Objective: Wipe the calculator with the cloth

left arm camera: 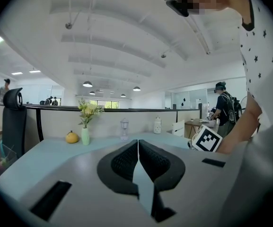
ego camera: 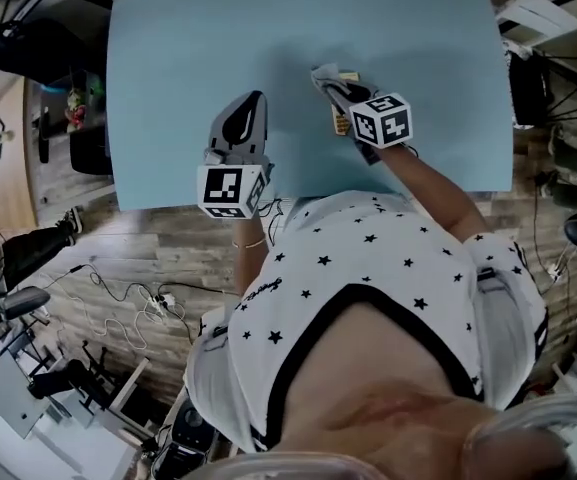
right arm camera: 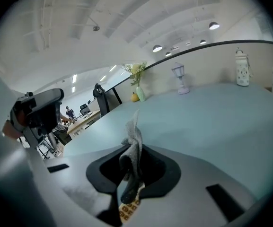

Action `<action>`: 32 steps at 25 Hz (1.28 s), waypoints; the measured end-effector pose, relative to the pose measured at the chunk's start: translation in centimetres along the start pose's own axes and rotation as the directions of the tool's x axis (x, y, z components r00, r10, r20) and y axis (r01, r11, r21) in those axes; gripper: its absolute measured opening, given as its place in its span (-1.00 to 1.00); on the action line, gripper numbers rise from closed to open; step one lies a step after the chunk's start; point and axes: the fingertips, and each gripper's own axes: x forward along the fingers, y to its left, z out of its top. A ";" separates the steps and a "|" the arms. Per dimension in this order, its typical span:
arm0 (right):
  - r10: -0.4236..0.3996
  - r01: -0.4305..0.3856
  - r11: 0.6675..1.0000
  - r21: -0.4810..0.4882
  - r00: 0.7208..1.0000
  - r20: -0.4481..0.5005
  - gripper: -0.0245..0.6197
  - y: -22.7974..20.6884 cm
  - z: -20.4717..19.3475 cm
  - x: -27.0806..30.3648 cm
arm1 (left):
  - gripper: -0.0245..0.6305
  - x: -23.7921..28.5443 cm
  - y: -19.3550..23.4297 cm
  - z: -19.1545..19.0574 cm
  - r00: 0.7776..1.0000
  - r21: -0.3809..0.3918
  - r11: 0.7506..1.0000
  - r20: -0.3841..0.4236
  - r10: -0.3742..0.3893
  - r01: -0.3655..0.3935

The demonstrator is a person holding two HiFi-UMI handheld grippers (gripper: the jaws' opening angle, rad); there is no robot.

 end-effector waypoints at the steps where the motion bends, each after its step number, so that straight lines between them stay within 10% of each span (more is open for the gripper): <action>1: -0.013 0.014 1.000 0.007 1.000 -0.010 -0.77 -0.1 -0.4 0.3 | -0.83 -0.1 0.3 -0.1 1.000 -0.001 1.000 -0.002 -0.006 0.006; 32: -0.187 0.189 0.980 0.059 0.982 -0.040 -0.77 -7.8 -2.4 -2.5 | -0.83 -0.3 -2.8 0.3 1.000 -0.006 1.000 0.009 -0.017 0.017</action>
